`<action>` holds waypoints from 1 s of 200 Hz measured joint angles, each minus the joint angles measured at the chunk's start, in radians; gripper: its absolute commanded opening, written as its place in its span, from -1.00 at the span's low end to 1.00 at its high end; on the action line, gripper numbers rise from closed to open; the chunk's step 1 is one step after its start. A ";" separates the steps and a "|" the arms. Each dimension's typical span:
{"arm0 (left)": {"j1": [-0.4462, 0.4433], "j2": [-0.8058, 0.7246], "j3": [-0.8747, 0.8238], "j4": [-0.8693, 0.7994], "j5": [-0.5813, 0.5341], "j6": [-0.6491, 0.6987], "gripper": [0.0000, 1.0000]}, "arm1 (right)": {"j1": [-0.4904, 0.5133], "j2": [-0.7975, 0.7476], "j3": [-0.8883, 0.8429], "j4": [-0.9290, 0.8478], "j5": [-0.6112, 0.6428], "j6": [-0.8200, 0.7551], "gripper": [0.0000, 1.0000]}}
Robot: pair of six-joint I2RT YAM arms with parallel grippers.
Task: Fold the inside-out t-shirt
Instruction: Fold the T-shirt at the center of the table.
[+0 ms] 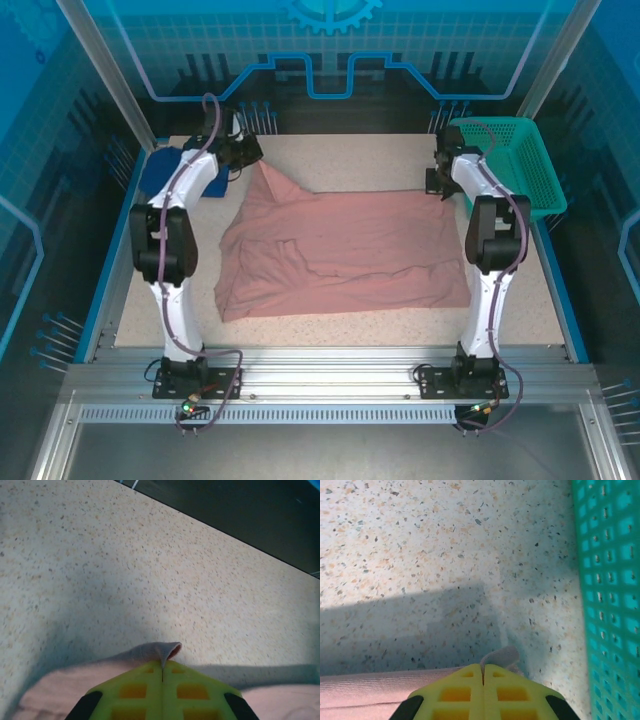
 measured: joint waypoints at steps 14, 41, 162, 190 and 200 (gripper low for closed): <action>-0.003 -0.082 -0.103 0.028 0.008 -0.015 -1.00 | 0.001 -0.043 -0.059 0.031 0.005 -0.018 -0.87; -0.010 -0.236 -0.308 0.080 0.031 -0.051 -1.00 | 0.001 -0.106 -0.160 0.087 0.011 -0.041 -0.87; -0.024 -0.620 -0.688 0.068 0.118 -0.172 -1.00 | 0.001 -0.276 -0.356 0.092 0.040 -0.046 -0.85; -0.027 -0.632 -0.715 0.029 0.134 -0.172 -1.00 | 0.001 -0.282 -0.362 0.061 0.046 -0.042 -0.85; -0.028 -0.637 -0.719 0.016 0.134 -0.171 -1.00 | 0.001 -0.282 -0.364 0.050 0.047 -0.039 -0.85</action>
